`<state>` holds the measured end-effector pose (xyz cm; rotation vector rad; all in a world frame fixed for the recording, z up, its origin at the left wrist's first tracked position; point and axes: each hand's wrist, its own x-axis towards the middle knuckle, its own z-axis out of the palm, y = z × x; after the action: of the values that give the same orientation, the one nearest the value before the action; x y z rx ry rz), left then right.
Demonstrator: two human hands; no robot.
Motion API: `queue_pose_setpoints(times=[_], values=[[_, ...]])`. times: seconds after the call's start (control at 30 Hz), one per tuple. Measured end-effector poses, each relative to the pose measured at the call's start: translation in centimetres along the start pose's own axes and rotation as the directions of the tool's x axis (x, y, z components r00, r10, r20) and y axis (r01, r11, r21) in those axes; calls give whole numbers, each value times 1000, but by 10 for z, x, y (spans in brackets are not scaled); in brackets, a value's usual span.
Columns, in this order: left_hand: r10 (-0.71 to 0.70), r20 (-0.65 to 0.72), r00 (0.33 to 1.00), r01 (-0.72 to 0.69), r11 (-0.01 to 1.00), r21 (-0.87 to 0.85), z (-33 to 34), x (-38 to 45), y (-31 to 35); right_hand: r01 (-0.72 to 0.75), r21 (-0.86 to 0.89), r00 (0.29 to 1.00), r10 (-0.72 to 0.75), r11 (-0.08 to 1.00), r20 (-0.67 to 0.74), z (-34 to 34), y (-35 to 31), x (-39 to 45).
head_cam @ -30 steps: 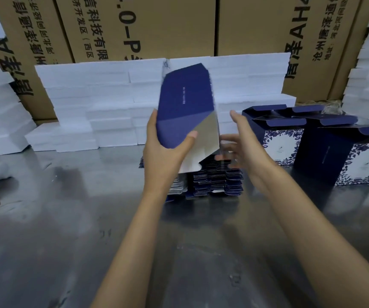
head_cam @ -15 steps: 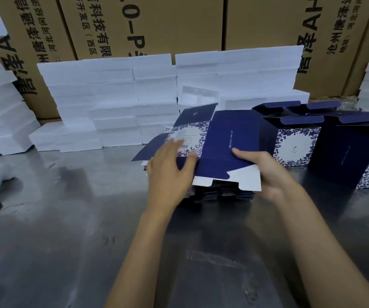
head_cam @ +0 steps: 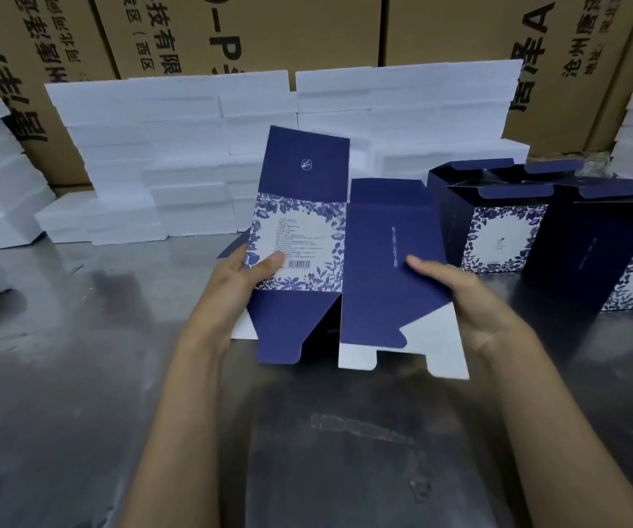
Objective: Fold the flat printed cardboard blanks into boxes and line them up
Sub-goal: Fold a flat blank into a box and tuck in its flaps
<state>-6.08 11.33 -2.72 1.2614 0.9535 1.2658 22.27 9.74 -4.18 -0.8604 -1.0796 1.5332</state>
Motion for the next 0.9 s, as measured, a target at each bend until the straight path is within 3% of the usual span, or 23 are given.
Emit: queue_pose_setpoints(times=[0.17, 0.3, 0.43, 0.6, 0.7, 0.77, 0.9], values=[[12, -24, 1000, -11, 999, 50, 7, -3, 0, 95, -115, 983, -111, 989, -145, -5, 4, 5], [-43, -37, 998, 43, 999, -22, 12, -4, 2, 66, -117, 993, -77, 991, -90, -11, 2, 2], [40, -51, 998, -39, 999, 20, 10, -4, -1, 13, -73, 997, -19, 997, -80, -8, 0, 2], [-3, -62, 998, 4, 1000, 29, 15, -3, 1, 140, -57, 954, -150, 989, -261, -3, -4, 5], [-35, -82, 996, 39, 998, 44, 19, -4, 0, 158, -80, 956, -173, 984, -236, -5, -5, 4], [15, -105, 994, -6, 996, 91, 18, -2, -3, 148, -70, 962, -161, 986, -221, -4, -4, 4], [153, -294, 943, -129, 986, 102, 20, 1, -6, 140, -44, 979, -145, 989, -141, -6, -2, 5]])
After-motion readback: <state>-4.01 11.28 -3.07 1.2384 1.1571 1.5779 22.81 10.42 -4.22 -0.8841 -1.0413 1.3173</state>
